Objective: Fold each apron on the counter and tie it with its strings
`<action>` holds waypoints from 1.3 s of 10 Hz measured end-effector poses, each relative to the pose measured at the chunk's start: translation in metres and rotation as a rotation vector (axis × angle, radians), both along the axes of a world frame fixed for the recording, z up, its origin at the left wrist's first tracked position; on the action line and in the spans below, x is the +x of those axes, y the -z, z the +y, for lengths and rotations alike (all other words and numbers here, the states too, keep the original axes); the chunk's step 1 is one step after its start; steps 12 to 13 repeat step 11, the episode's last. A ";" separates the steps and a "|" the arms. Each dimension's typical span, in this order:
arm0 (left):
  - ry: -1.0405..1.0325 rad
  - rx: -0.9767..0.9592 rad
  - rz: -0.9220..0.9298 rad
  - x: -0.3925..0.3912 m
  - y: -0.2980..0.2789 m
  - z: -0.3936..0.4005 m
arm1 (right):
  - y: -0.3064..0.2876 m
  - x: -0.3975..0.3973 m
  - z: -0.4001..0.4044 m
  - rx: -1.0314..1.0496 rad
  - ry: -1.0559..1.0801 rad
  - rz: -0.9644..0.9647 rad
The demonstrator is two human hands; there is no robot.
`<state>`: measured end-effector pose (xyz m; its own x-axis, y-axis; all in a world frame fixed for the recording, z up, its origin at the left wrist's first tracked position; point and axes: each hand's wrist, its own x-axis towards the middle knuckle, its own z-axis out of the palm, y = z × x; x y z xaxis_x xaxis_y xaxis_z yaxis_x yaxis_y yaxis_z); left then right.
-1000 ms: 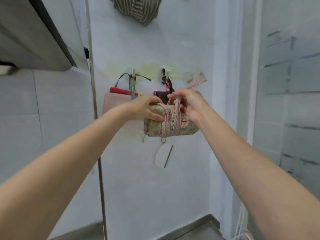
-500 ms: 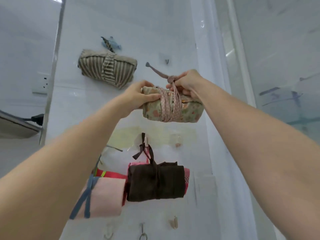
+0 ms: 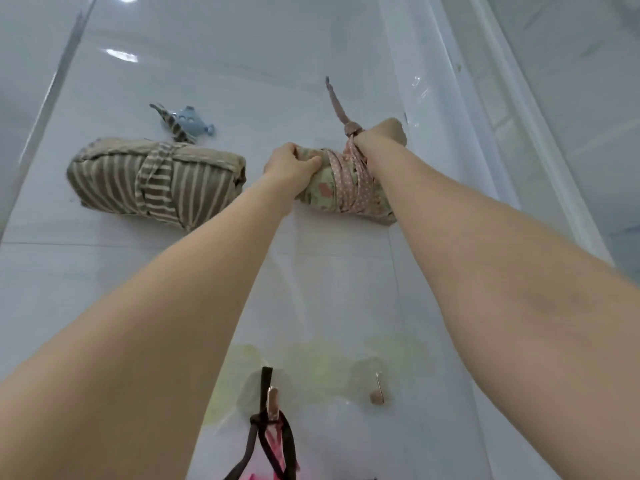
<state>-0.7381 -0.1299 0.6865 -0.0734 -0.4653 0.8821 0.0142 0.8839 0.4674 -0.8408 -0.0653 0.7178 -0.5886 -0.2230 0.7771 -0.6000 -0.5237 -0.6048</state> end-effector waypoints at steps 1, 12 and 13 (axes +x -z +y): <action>0.028 -0.013 0.050 0.000 -0.015 -0.018 | -0.031 -0.002 -0.017 0.017 0.262 0.178; -0.581 -0.190 -0.122 0.012 0.043 0.039 | 0.066 0.010 0.005 -0.183 0.396 0.394; -0.581 -0.190 -0.122 0.012 0.043 0.039 | 0.066 0.010 0.005 -0.183 0.396 0.394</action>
